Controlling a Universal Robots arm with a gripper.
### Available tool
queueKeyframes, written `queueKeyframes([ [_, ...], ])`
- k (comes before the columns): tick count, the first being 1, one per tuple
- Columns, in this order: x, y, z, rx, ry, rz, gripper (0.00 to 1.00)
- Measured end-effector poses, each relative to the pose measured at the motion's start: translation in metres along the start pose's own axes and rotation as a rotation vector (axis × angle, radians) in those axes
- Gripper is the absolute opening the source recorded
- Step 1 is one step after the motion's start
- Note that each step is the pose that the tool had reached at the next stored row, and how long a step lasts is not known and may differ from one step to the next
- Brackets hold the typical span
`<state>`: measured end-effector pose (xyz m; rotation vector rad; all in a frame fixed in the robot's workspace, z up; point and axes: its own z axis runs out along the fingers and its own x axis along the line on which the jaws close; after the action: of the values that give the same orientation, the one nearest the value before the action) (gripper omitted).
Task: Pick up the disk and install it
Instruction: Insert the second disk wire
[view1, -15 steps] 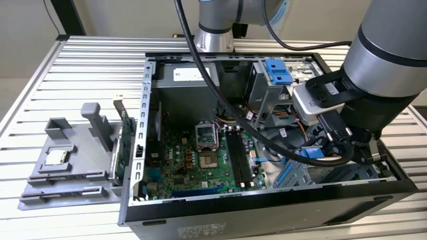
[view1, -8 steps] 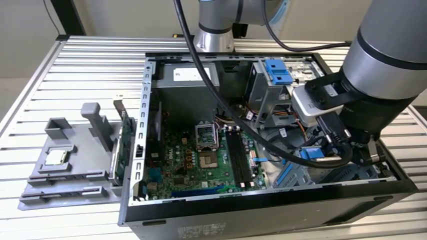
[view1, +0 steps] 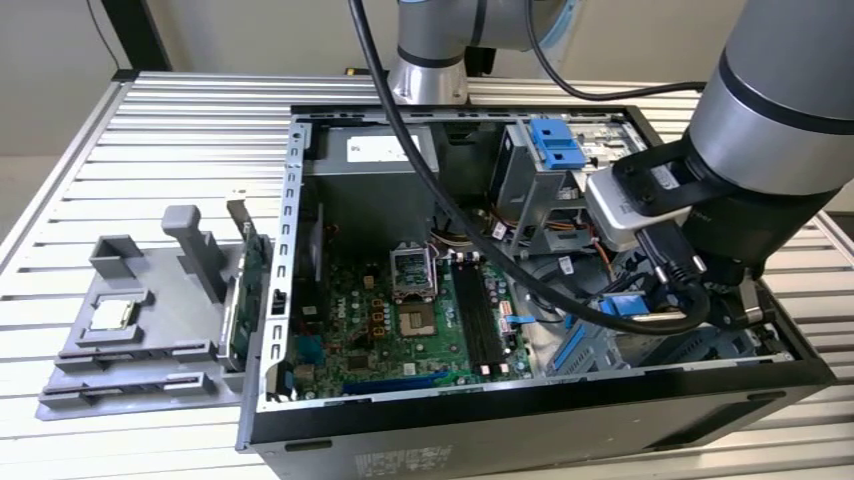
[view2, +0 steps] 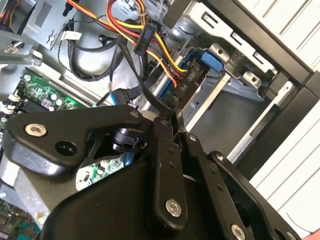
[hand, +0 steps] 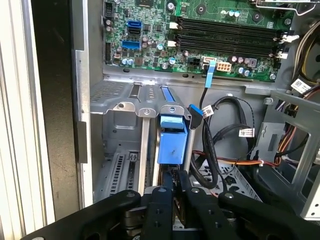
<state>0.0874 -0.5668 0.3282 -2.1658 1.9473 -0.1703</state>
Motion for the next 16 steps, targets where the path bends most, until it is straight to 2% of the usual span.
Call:
queueKeyframes([
  [10,0.0000,-0.0001,-0.0002,0.0000,0.0000,0.000,0.00],
  [11,0.0000,-0.0001,-0.0002,0.0000,0.0000,0.000,1.00],
  [16,0.0000,-0.0001,-0.0004,0.0000,0.0000,0.000,1.00],
])
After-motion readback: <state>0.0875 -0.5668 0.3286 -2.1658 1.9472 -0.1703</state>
